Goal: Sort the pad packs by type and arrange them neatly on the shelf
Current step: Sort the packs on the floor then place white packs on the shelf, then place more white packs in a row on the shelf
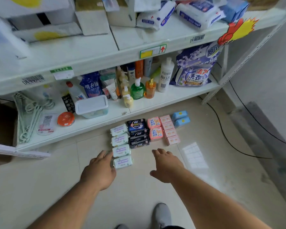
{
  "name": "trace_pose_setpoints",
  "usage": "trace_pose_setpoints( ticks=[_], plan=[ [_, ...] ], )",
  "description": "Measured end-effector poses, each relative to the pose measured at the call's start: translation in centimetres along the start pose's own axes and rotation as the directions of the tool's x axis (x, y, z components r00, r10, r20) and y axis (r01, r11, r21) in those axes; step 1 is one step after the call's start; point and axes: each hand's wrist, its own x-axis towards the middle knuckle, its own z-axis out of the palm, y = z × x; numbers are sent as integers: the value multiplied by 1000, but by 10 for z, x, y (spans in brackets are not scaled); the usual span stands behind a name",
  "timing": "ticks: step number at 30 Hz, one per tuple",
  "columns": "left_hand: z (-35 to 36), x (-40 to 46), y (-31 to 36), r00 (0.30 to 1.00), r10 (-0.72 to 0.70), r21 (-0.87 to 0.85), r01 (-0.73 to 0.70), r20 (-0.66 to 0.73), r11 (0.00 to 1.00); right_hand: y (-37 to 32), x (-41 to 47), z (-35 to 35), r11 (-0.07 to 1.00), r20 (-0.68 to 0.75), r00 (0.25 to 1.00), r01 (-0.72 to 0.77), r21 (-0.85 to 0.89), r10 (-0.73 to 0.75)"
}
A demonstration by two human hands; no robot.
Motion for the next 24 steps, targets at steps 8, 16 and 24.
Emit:
trace_pose_setpoints(
  ticks=[8,16,24],
  plan=[
    [-40,-47,23,1000,-15,-31,15,-5,999,1,-56,-42,999,24,999,35,-8,-35],
    [-20,-47,21,999,-51,-88,52,11,995,15,-54,-40,998,80,996,47,-51,-43],
    [4,-29,-1,998,-58,-125,61,33,990,11,-35,-20,994,140,990,48,-95,-35]
  ],
)
